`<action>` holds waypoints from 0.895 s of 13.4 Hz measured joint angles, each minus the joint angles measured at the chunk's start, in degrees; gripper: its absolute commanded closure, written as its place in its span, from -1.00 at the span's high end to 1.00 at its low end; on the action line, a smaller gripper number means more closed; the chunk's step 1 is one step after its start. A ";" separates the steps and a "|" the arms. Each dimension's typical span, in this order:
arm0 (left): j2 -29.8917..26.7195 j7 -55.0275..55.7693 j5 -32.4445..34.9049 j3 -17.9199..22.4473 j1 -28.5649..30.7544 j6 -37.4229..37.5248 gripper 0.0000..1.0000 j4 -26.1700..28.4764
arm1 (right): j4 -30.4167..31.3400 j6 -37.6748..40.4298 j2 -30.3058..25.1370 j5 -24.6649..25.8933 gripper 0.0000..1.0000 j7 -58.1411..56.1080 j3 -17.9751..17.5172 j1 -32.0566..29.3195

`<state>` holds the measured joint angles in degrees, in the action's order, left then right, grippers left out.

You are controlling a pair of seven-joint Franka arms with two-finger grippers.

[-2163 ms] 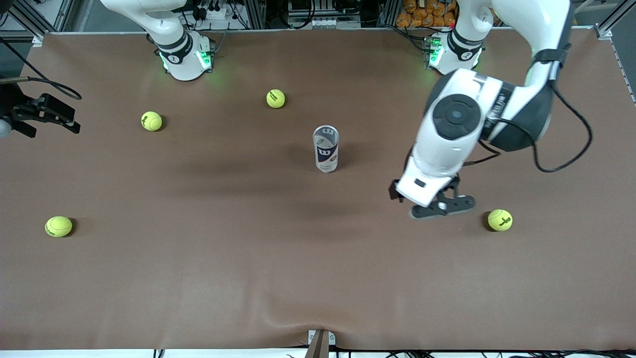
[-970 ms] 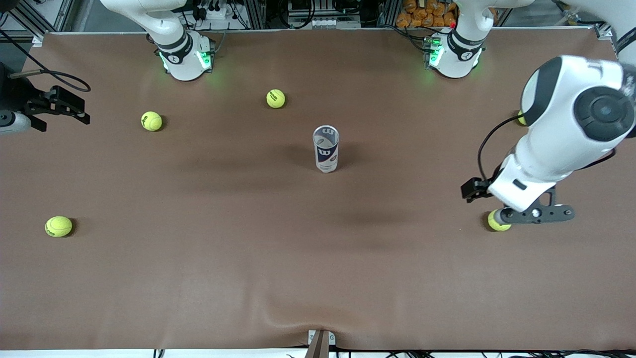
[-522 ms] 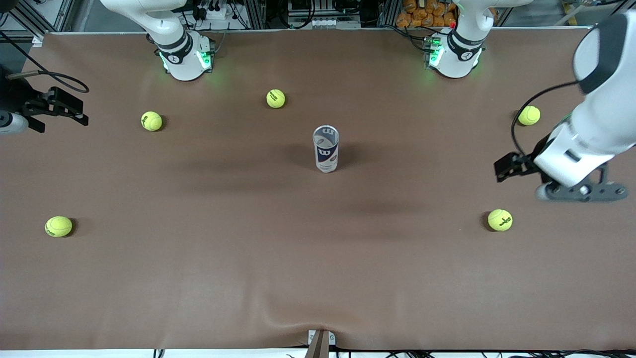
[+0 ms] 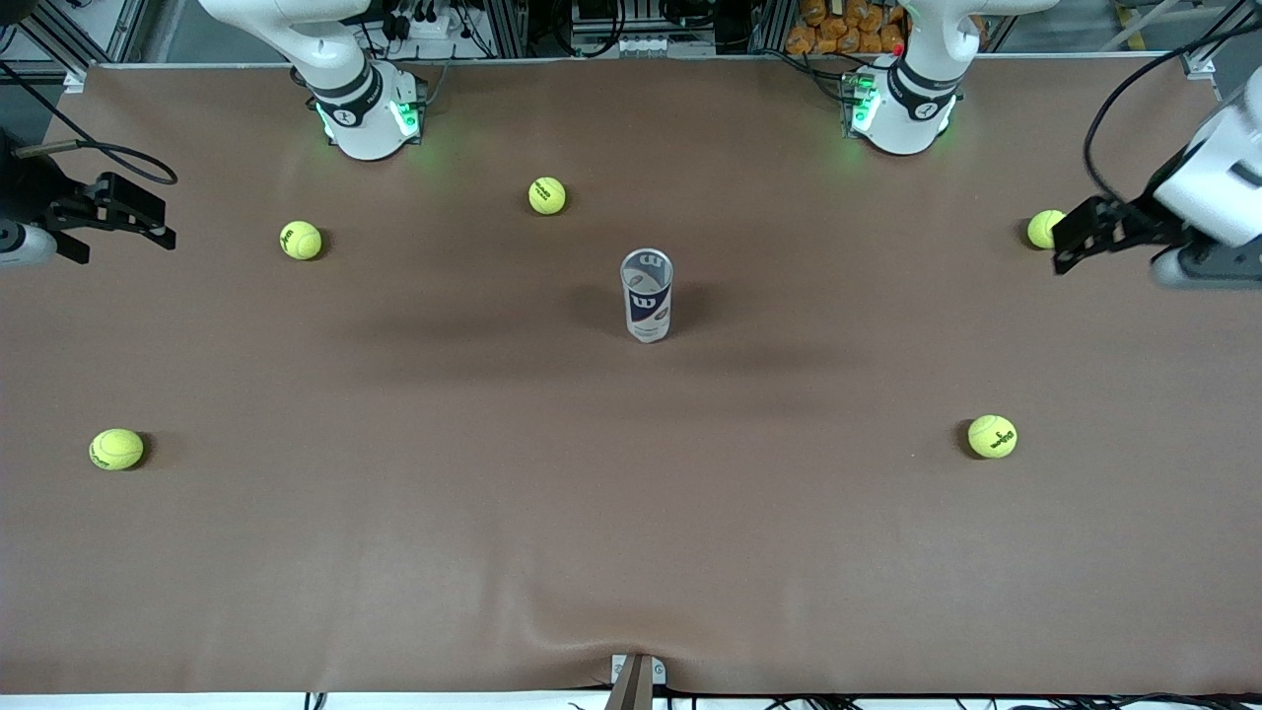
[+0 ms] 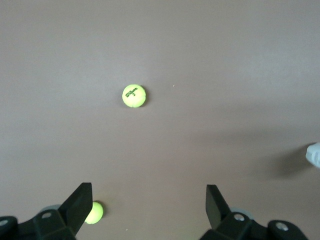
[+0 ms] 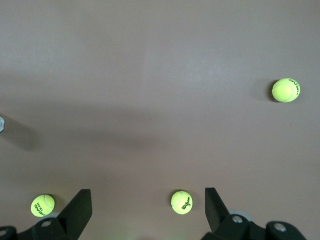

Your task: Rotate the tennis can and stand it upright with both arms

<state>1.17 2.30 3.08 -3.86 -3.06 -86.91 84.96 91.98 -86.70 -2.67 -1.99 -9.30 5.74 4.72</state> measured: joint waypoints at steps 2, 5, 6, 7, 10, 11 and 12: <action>-2.09 -1.91 -0.92 1.60 0.02 0.34 1.00 1.25 | 0.00 -0.03 0.00 0.00 1.00 -0.01 -0.01 0.00; -3.90 -2.92 -1.03 2.74 0.02 1.65 1.00 1.85 | 0.00 -0.04 0.00 0.00 1.00 -0.01 -0.03 0.02; -4.00 -2.93 -1.03 2.84 0.02 1.65 1.00 1.97 | 0.00 -0.04 0.00 0.00 1.00 -0.02 -0.03 0.02; -3.94 -2.93 -1.03 3.04 -0.01 1.65 1.00 2.17 | 0.00 -0.04 0.00 0.00 1.00 -0.02 -0.03 0.02; -3.61 -4.36 -1.03 4.45 0.01 1.65 1.00 2.78 | 0.00 -0.04 0.00 0.00 1.00 -0.02 0.01 0.00; -3.54 -4.66 -1.04 4.93 0.00 1.65 1.00 2.92 | 0.00 -0.04 0.00 0.00 1.00 -0.02 0.05 -0.02; -3.50 -4.77 -1.31 5.50 0.01 1.65 1.00 3.08 | 0.00 -0.04 0.00 0.00 1.00 -0.02 0.09 -0.02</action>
<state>-2.33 -2.47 1.78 1.64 -3.06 -85.26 88.03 91.98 -86.74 -2.67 -1.99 -9.32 5.82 4.70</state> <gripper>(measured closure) 0.000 0.000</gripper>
